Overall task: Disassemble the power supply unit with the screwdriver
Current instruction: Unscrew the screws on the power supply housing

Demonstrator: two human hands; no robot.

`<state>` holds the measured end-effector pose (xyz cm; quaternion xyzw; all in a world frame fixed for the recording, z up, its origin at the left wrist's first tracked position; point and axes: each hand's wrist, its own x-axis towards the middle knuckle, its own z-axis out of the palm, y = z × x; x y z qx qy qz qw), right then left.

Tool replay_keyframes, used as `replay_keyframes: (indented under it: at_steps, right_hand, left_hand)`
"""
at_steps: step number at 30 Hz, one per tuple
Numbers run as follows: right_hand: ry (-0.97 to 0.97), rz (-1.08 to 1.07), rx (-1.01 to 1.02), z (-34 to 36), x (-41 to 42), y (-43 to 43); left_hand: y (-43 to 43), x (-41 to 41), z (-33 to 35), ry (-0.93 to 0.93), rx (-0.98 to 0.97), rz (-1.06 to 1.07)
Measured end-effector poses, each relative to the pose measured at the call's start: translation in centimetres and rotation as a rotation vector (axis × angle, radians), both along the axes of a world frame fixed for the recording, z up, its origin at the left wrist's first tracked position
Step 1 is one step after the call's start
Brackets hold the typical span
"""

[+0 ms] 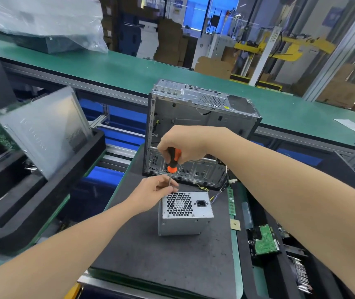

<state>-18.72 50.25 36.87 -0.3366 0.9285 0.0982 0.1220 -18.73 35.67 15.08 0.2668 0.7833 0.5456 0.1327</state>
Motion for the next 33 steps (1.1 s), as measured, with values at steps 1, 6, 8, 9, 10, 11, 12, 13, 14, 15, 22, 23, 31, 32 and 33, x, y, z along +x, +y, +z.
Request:
replay_keyframes:
  at_steps: [1,6,8,9,10,11,12,13,14,15,22,23,31,32,33]
  right_hand:
    - [0.001,0.029,0.021,-0.1,0.0,-0.1]
    - [0.026,0.065,0.063,-1.0,-0.4,-0.8]
    - [0.007,0.037,0.034,-1.0,-0.4,-0.9]
    - [-0.008,0.015,0.007,-0.9,-0.4,-0.9]
    - [-0.01,-0.009,-0.029,-0.9,-0.2,-0.9]
    - [0.023,-0.047,-0.071,-0.9,0.0,-1.1]
    - [0.099,-0.113,-0.112,-1.2,0.1,-1.3]
    - [0.21,-0.204,-0.138,-1.5,0.3,-1.5]
    - [0.327,-0.311,-0.144,-1.8,0.5,-1.9]
    - [0.396,-0.411,-0.139,-2.0,0.7,-2.3]
    - [0.144,-0.541,-0.106,-1.6,0.5,-2.5]
    - [0.145,-0.507,-0.102,-1.6,0.5,-2.3]
    - [0.027,-0.114,-0.107,-0.4,0.7,-0.8]
    - [0.011,-0.082,-0.095,-0.3,0.7,-0.8]
    - [-0.009,-0.054,-0.077,-0.2,0.6,-0.8]
  left_hand:
    - [-0.2,-0.1,0.6,-0.019,-0.005,-0.05]
    - [-1.3,-1.4,4.5,-0.149,0.164,-0.213]
    - [-1.3,-1.6,5.1,-0.159,0.146,-0.206]
    - [-1.2,-1.6,5.1,-0.161,0.135,-0.2]
    - [-1.1,-1.5,5.0,-0.17,0.134,-0.194]
    - [-1.0,-1.4,4.8,-0.183,0.138,-0.186]
    - [-1.0,-1.4,4.7,-0.194,0.145,-0.181]
    - [-0.9,-1.3,4.7,-0.202,0.15,-0.182]
    - [-0.9,-1.2,4.7,-0.205,0.152,-0.189]
    - [-0.8,-1.2,4.8,-0.203,0.147,-0.199]
    - [-0.6,-0.8,5.5,-0.199,0.097,-0.201]
    - [-0.6,-0.8,5.5,-0.198,0.096,-0.198]
    - [-0.6,-0.5,5.8,-0.19,0.075,-0.2]
    - [-0.5,-0.4,5.8,-0.183,0.061,-0.207]
    - [-0.5,-0.3,5.8,-0.176,0.045,-0.215]
